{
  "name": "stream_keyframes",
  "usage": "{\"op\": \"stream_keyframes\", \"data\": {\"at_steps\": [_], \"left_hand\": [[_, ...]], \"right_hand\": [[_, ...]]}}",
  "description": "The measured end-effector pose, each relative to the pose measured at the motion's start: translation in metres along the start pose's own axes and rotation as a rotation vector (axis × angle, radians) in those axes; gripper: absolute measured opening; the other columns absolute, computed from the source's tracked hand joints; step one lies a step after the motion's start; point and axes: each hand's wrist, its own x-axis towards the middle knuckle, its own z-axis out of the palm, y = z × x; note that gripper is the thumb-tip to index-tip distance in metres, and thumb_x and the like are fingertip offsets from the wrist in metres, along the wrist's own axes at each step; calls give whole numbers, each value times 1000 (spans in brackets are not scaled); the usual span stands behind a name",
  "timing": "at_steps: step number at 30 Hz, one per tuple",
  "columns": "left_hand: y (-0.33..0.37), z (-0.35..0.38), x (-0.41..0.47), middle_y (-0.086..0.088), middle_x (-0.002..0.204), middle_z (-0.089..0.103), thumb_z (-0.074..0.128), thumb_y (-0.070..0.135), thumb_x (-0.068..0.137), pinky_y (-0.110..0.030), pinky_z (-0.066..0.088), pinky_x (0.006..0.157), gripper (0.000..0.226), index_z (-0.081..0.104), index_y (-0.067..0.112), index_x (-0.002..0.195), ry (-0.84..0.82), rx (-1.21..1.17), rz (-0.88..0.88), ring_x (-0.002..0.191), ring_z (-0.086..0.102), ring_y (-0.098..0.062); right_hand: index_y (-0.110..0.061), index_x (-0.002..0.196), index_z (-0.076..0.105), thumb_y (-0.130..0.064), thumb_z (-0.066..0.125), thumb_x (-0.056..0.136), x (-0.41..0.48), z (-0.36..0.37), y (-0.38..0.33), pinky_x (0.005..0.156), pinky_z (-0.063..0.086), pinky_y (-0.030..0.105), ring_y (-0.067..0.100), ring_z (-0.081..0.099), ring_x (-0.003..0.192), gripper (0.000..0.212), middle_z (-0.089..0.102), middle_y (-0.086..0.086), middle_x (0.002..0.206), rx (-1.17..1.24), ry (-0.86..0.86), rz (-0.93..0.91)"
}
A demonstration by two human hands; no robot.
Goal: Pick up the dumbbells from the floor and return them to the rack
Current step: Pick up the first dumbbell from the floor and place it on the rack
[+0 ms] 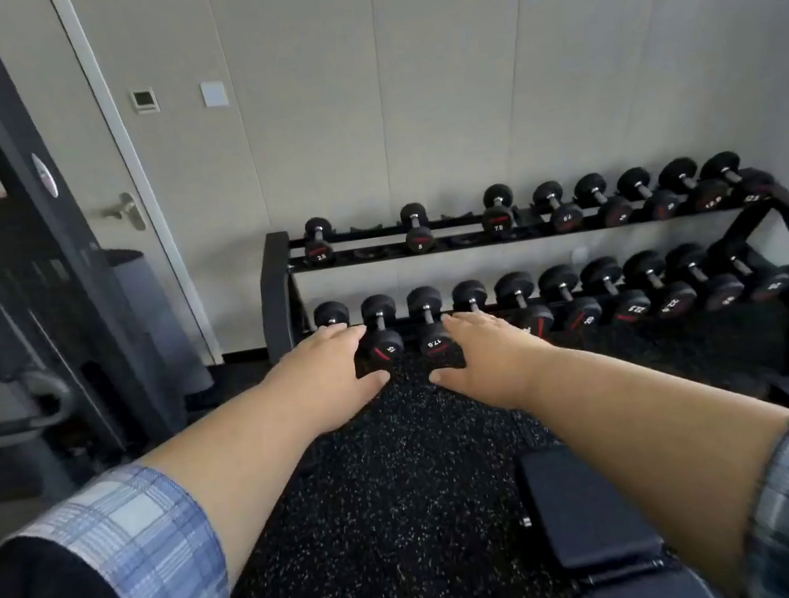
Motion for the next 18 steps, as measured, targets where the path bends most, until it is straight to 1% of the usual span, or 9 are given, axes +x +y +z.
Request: {"op": "stream_keyframes", "data": {"at_steps": [2,4,10,15,18], "left_hand": [[-23,13,19,2,161,22,42,73,78,-38,27,115,89,22,28,152,-61,-28,-19,146,25,-19],[-47,33,38,2,161,21,42,71,79,-38,28,114,88,21,27,153,-132,-40,-18,145,27,-20],[-90,91,103,3,161,19,42,69,81,-39,34,111,85,20,28,153,-302,-41,86,142,32,-21],[-87,124,154,4,161,21,43,68,82,-41,32,112,83,22,29,152,-407,-24,195,144,30,-20],[-71,140,186,5,161,21,43,67,82,-41,30,112,82,23,30,152,-450,-20,252,144,28,-19]], "right_hand": [[-17,155,16,-63,54,87,22,13,4,115,18,41,22,14,148,91,19,1,162,15,-12,78],[-14,155,17,-61,55,87,37,32,17,116,21,40,24,19,146,91,23,4,161,58,-27,191],[-11,155,18,-55,58,89,58,103,58,115,26,38,25,26,144,89,25,6,160,136,-92,534],[-9,154,20,-53,58,89,56,133,95,114,27,38,28,27,143,86,27,10,159,134,-121,709],[-9,153,22,-48,55,93,60,138,127,113,29,39,30,30,142,79,28,10,158,121,-115,804]]}}
